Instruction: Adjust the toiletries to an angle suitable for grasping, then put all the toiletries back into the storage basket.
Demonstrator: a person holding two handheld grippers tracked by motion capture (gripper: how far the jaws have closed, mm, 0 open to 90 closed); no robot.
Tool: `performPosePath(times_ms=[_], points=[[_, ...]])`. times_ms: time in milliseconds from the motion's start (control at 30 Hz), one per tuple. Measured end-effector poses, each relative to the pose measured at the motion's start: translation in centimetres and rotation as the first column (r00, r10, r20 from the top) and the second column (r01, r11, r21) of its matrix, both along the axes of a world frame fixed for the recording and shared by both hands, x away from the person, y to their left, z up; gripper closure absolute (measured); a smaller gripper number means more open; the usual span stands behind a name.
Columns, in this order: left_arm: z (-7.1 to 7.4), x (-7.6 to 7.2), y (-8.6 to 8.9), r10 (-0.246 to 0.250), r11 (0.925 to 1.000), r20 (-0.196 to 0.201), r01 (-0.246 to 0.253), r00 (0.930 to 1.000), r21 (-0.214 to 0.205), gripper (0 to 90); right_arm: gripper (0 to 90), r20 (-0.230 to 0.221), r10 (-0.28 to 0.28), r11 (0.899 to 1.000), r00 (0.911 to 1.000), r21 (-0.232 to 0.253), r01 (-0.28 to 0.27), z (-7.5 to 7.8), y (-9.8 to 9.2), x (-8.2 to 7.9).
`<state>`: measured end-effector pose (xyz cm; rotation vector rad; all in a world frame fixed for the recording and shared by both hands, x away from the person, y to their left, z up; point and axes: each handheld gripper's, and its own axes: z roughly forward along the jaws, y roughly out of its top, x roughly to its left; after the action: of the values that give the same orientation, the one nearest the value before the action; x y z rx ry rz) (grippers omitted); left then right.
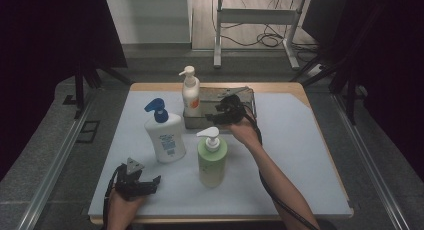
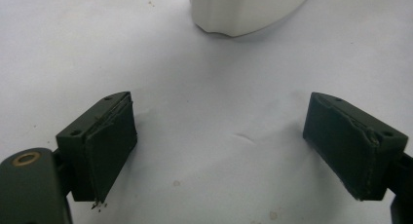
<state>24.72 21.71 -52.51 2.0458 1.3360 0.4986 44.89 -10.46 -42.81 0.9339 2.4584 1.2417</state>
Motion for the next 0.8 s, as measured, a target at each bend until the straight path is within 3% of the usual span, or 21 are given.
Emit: performPosePath(times_ms=[400, 800], points=[[0.0, 0.0, 0.0, 0.000, 1.0000, 0.001, 0.000, 1.0000, -0.002, 12.0, 25.3, 0.036, 0.021, 1.000, 0.9991, -0.008, -0.020, 0.6, -1.5, -1.5], [0.0, 0.0, 0.0, 0.001, 1.0000, 0.001, -0.001, 1.0000, -0.001, 12.0, 19.3, 0.049, 0.044, 0.999, 0.9978, -0.022, -0.043, 0.6, -3.4, -3.1]])
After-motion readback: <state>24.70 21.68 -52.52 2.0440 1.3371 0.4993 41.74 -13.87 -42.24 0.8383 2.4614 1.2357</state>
